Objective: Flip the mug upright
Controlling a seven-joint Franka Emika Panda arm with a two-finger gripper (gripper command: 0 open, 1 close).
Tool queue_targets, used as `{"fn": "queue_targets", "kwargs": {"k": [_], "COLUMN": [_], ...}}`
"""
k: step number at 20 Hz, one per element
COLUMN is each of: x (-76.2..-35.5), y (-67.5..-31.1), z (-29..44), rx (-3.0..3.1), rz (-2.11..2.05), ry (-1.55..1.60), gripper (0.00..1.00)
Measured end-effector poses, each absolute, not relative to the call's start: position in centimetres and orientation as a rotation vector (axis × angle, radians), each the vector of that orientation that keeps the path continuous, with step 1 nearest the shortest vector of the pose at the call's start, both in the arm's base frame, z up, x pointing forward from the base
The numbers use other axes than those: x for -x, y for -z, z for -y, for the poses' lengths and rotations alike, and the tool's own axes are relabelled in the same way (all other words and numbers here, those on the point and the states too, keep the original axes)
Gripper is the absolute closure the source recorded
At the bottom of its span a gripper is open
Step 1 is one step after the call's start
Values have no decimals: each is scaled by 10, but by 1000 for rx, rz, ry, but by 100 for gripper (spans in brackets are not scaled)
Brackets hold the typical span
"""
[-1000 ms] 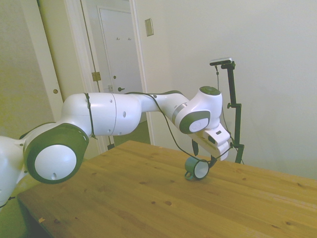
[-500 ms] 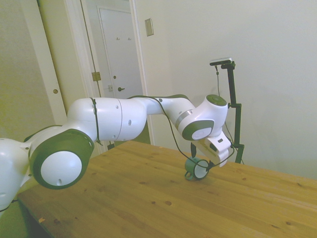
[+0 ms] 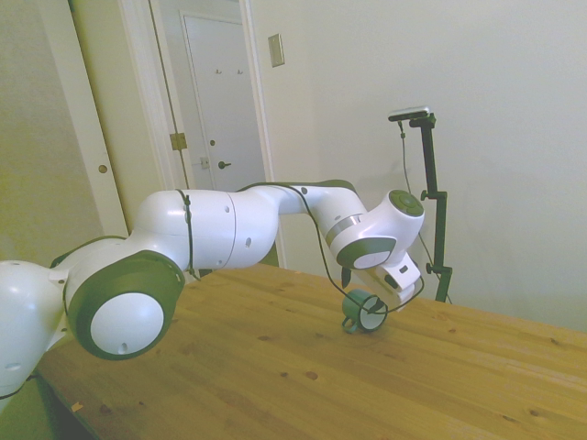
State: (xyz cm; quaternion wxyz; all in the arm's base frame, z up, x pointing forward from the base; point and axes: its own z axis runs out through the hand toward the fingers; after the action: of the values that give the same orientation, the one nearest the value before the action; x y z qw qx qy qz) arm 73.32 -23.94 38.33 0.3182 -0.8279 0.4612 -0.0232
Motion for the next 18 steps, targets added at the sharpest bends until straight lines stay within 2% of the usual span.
{"fn": "queue_targets", "kwargs": {"k": [17, 18], "x": [-727, -727], "y": [-378, -378], "z": [236, 236], "rx": [2101, 2100], "rz": [-1070, -1068], "ry": [1, 0], "gripper": [0, 100]}}
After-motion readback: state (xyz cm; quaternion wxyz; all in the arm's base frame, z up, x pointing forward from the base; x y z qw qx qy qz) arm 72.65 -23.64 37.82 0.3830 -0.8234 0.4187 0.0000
